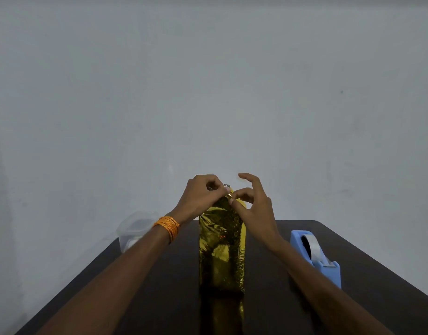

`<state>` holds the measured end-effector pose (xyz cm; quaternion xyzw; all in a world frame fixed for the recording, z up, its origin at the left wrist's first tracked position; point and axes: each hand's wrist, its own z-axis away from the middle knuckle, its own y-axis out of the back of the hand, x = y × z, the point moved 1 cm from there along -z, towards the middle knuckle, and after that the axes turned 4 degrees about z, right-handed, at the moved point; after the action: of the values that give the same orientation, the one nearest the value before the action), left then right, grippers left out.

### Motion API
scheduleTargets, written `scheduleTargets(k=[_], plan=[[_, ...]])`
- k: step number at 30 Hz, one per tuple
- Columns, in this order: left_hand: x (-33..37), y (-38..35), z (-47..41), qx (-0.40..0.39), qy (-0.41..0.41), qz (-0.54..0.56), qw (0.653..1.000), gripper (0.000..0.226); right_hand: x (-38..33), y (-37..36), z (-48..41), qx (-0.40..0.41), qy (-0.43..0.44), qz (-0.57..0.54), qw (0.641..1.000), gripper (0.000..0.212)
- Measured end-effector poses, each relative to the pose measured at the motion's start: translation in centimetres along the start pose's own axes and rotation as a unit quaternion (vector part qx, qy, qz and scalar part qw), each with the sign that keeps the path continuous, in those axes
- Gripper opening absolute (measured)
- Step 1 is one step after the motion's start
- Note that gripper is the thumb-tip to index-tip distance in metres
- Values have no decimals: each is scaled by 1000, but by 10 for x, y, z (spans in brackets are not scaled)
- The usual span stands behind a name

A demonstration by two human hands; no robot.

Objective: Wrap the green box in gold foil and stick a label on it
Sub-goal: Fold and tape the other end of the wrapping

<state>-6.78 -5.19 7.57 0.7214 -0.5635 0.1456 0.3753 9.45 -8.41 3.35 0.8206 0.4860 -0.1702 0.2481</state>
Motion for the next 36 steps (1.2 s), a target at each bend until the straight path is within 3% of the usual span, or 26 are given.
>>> scheduleTargets(k=[3, 6, 18, 36], plan=[[-1, 6, 1, -34, 5, 36, 999, 20, 0, 0, -1, -8, -19, -24, 999, 59], [-4, 8, 1, -79, -14, 5, 997, 18, 1, 1, -3, -13, -21, -29, 999, 58], [-12, -2, -10, -45, -34, -40, 998, 12, 27, 20, 14, -73, -91, -4, 993, 57], [-40, -14, -30, -127, 26, -98, 987, 17, 31, 30, 16, -87, -86, -17, 992, 63]])
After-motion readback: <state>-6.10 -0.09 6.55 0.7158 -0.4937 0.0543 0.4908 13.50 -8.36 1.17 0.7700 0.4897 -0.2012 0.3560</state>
